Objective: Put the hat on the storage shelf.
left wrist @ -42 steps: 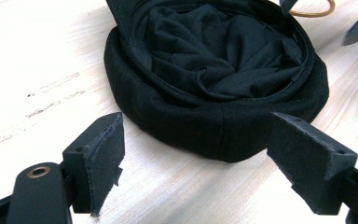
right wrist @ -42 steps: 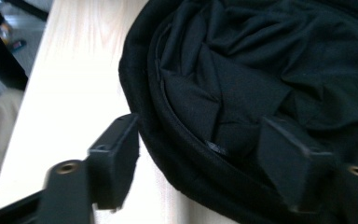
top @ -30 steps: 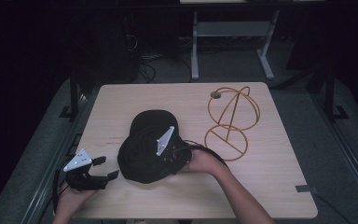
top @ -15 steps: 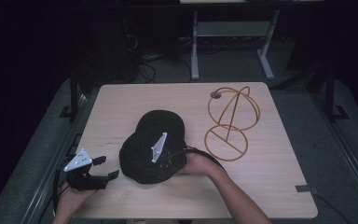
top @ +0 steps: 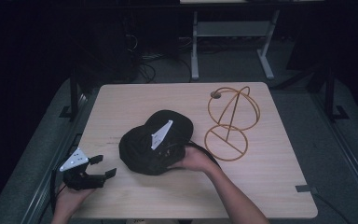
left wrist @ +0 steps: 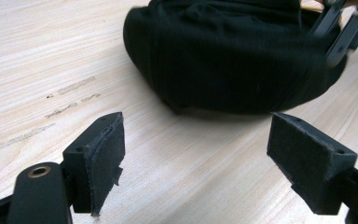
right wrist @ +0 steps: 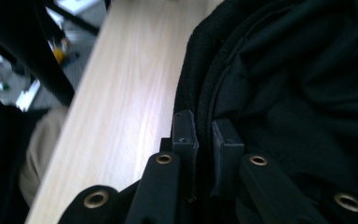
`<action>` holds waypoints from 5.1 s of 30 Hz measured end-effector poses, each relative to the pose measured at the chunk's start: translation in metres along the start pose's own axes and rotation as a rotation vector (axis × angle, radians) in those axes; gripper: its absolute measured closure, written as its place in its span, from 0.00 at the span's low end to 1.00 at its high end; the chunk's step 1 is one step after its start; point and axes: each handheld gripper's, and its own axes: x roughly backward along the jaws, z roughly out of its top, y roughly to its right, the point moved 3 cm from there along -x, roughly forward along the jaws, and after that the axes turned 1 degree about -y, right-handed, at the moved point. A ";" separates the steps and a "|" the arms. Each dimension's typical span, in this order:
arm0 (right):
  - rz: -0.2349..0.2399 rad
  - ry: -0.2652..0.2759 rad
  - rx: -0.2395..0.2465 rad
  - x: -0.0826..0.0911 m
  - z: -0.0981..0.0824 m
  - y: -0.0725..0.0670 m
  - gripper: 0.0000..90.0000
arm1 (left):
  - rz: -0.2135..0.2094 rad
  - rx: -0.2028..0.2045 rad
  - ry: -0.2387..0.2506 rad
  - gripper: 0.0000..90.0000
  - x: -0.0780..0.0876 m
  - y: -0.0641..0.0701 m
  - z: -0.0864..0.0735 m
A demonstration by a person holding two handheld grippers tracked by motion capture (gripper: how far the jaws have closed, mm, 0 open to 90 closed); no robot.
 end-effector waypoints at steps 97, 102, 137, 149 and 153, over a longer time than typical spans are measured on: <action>-0.001 0.401 -0.070 0.118 0.045 -0.045 0.88 | -0.164 -0.150 0.242 0.96 0.004 0.041 0.115; -0.003 0.419 -0.080 0.120 0.043 -0.044 0.87 | -0.160 -0.155 0.239 0.96 0.006 0.043 0.119; -0.229 0.498 -0.221 0.158 -0.005 -0.058 0.46 | -0.151 -0.292 0.160 0.96 0.019 0.061 0.157; -0.358 0.437 -0.218 0.172 -0.069 -0.099 0.36 | -0.188 -0.273 0.168 0.96 0.020 0.062 0.173; -0.392 0.422 -0.243 0.174 -0.094 -0.104 0.34 | -0.196 -0.271 0.165 0.96 0.020 0.062 0.179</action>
